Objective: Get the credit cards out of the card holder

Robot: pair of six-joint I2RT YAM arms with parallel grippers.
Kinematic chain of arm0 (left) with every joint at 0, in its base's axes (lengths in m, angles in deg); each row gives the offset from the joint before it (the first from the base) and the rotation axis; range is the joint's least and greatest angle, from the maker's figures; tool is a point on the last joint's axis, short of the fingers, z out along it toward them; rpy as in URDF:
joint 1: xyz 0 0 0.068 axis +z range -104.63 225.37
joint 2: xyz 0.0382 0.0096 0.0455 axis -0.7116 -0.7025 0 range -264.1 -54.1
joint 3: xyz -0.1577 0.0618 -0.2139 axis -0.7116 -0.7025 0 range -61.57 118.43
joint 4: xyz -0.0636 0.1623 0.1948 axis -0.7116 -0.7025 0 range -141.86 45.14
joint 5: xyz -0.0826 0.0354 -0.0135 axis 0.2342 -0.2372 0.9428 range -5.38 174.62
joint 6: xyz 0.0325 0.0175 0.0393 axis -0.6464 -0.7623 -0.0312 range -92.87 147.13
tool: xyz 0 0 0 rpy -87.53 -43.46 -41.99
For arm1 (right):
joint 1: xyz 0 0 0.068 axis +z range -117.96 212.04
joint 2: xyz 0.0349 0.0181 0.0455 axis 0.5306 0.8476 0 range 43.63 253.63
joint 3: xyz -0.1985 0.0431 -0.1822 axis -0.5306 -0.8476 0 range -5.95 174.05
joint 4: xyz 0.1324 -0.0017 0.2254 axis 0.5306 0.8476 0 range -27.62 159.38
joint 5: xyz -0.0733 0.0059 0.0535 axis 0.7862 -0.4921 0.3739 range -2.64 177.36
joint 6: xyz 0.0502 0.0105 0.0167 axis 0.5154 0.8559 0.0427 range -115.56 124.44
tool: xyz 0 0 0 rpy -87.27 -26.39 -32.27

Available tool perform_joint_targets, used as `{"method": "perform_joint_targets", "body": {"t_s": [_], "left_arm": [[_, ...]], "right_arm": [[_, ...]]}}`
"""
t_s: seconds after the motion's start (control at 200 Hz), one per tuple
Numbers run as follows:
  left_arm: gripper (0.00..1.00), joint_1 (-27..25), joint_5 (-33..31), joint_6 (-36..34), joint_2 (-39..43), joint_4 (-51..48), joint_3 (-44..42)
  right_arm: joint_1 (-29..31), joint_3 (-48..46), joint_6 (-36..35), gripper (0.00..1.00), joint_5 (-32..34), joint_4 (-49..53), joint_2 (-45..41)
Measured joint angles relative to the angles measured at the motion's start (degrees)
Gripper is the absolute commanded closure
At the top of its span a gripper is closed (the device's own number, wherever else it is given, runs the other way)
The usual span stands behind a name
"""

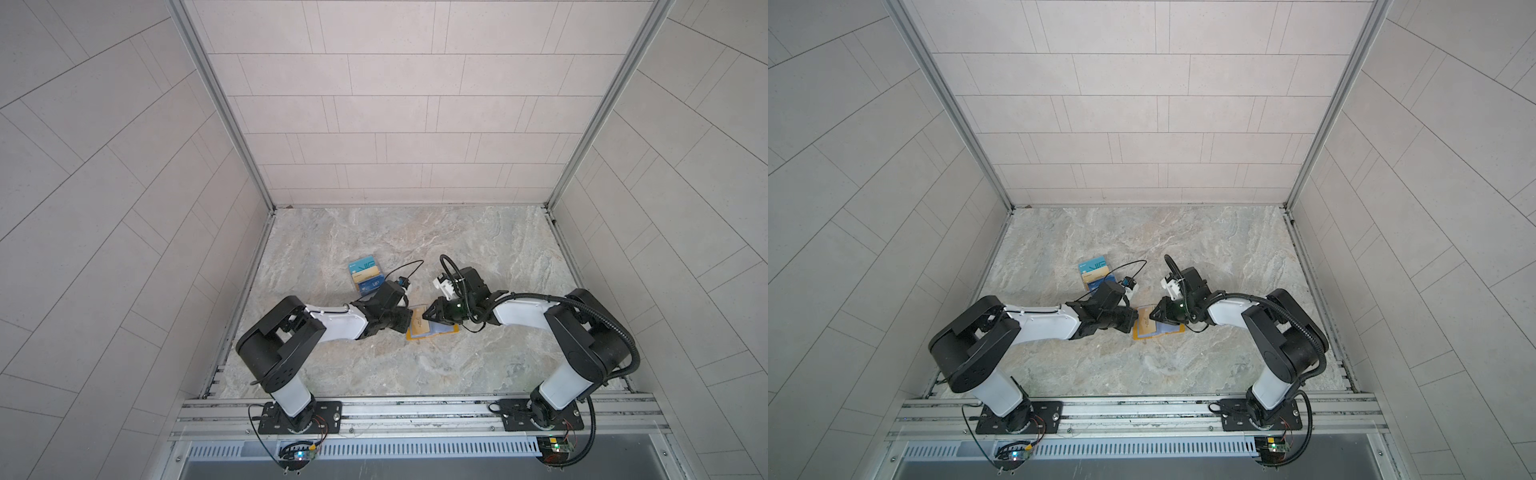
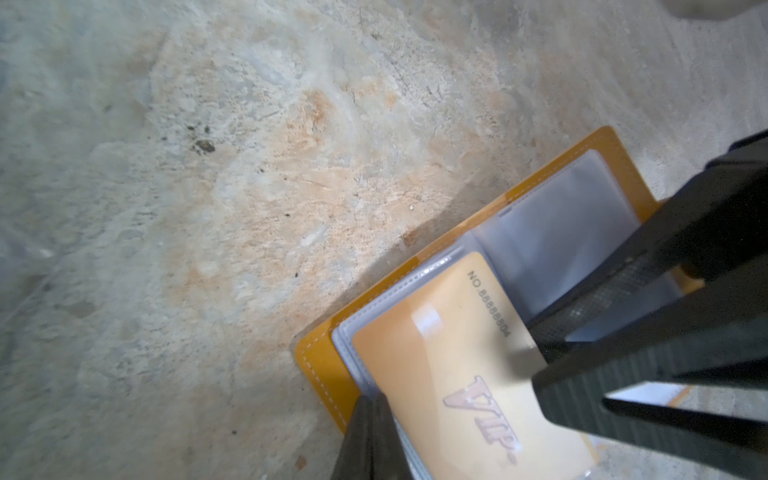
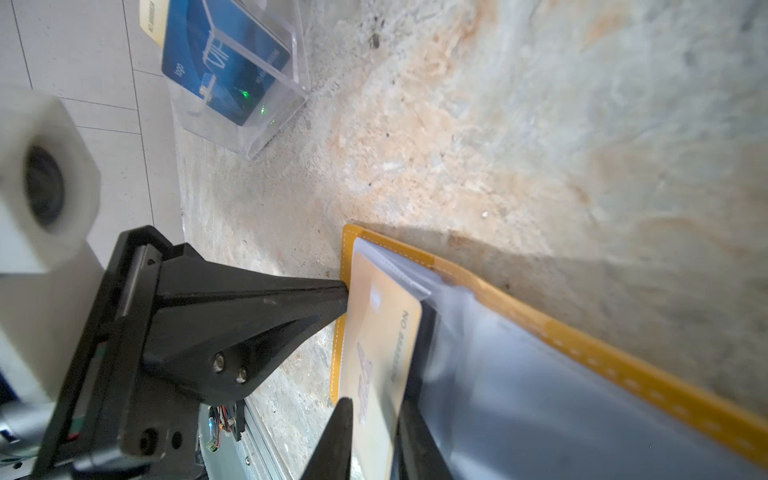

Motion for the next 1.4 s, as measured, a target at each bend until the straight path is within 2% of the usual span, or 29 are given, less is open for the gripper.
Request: {"method": "perform_joint_targets", "body": {"t_s": [0.265,0.826,1.402], "left_arm": [[0.98,0.0,0.0,0.46,0.0,0.7,-0.35],[0.99,0.17,-1.27,1.01,0.02,2.32,-1.09],[0.99,0.2,-1.53,0.98,0.02,2.86,-1.36]], "right_arm": [[0.07,0.0,0.59,0.77,-1.25,-2.03,0.2],[0.9,1.33,2.62,0.76,-4.02,-6.21,6.32],[-0.76,-1.99,5.46,0.78,-7.3,-11.45,3.52]]}}
